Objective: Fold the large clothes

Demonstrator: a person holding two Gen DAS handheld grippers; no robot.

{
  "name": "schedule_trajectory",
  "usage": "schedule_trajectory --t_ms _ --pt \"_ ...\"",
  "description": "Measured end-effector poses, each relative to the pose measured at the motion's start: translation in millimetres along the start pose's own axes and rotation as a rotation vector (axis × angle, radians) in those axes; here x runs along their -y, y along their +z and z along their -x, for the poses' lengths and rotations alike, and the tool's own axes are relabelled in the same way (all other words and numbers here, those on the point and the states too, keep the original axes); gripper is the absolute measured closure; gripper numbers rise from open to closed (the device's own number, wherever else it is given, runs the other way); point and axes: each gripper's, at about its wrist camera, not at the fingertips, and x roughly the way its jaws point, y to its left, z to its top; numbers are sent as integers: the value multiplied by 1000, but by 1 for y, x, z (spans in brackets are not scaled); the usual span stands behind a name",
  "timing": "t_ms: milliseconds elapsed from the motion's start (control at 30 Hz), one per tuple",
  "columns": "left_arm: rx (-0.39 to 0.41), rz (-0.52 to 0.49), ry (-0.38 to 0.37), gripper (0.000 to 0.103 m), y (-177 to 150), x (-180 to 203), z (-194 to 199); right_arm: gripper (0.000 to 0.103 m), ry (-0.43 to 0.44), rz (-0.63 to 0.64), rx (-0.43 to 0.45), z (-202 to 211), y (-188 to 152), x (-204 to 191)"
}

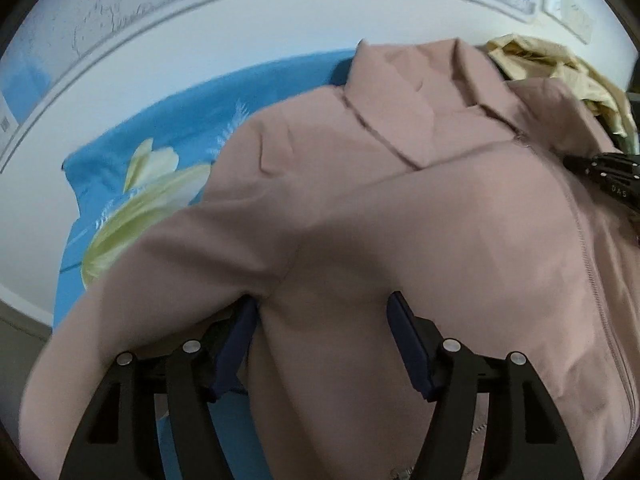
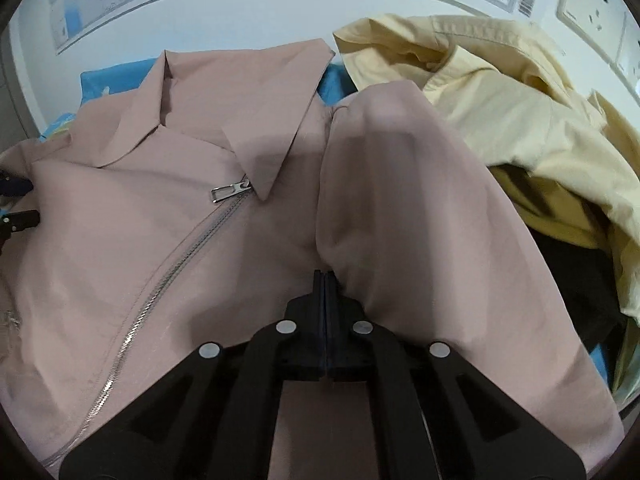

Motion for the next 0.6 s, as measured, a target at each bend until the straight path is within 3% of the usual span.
schedule_trajectory --t_ms 100,133,167,233,300,433,600 --pt "21 -28 -2 36 -14 0 16 70 54 -21 44 30 -21 9" --pt "-27 -21 -33 36 -20 -3 22 64 90 -36 59 45 -32 12" --pt "-18 -4 -87 36 -30 -9 34 54 133 -54 71 57 -42 15" --pt "17 25 -139 33 -46 -18 53 47 220 -75 86 83 -66 14" --pt "63 67 -207 28 -70 -28 79 32 304 -96 90 111 -103 18" --pt "131 112 -295 23 -111 -34 115 26 441 -152 65 148 -166 17" --pt "163 99 -357 21 -163 -21 132 23 471 -194 23 157 -206 3"
